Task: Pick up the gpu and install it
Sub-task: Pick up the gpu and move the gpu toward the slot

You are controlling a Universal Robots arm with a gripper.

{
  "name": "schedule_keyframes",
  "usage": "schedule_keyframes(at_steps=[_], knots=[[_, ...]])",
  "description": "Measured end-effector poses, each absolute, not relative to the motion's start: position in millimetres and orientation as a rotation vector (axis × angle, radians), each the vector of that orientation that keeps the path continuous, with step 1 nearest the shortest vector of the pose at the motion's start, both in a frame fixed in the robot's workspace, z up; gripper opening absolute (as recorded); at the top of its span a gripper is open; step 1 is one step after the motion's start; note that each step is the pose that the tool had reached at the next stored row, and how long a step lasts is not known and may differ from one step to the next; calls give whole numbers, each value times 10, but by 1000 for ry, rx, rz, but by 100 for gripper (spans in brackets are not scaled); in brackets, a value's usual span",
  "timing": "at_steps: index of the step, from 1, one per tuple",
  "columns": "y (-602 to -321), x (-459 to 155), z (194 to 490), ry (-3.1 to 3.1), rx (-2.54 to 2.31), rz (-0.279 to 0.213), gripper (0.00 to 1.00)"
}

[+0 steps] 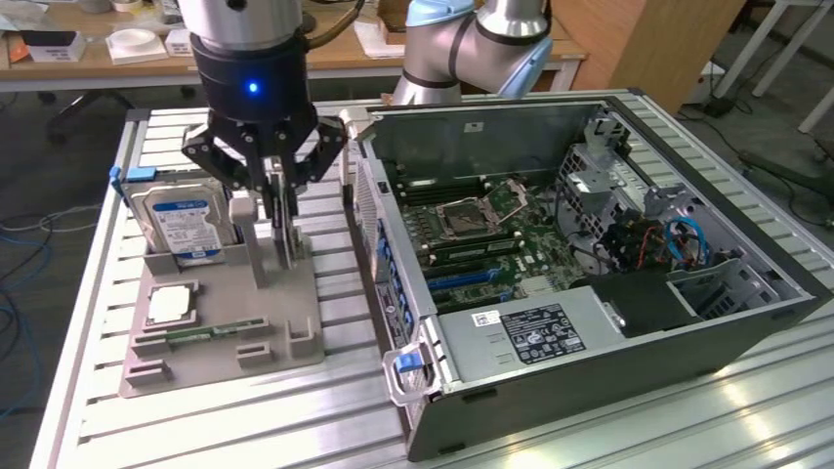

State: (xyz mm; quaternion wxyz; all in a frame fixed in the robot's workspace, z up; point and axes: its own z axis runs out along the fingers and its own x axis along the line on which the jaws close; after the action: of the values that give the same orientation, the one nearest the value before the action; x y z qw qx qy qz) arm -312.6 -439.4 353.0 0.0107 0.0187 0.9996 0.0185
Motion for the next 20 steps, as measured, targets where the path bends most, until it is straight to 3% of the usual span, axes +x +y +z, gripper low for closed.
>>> schedule_keyframes(at_steps=[20], knots=[[-4394,-3125,4186,3120,58,59,27]])
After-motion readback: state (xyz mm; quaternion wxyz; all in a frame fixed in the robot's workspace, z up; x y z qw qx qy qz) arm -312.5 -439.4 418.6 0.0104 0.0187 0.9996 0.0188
